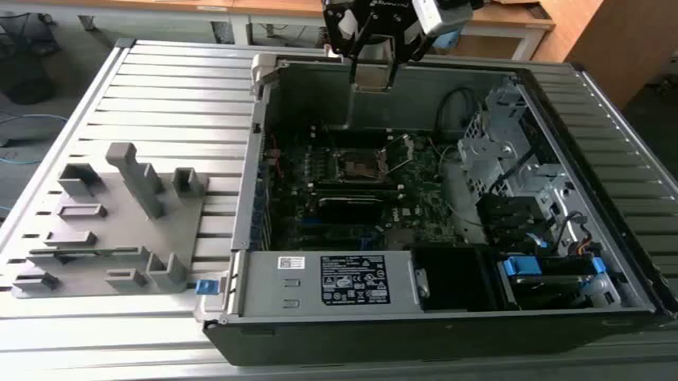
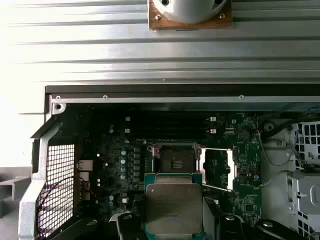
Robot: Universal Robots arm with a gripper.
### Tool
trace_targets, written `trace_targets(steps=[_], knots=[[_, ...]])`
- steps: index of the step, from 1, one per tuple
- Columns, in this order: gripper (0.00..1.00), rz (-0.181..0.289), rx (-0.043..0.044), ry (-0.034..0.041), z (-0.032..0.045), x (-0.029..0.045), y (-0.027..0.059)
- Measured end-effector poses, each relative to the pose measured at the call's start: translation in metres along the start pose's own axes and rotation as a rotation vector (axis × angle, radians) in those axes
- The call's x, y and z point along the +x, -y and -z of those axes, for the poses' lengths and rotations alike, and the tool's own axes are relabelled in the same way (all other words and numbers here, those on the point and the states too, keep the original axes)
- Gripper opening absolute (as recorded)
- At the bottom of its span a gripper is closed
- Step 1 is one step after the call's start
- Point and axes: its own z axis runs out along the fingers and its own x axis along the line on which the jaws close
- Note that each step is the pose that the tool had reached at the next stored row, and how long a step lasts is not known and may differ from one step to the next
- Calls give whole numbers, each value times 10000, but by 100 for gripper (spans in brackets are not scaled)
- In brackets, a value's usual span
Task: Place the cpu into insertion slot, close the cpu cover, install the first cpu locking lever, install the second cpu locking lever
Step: 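Place the cpu into insertion slot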
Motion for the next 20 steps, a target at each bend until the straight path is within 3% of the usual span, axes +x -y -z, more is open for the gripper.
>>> trace_targets(steps=[20], knots=[[54,0,-3,1,-41,-1,3]])
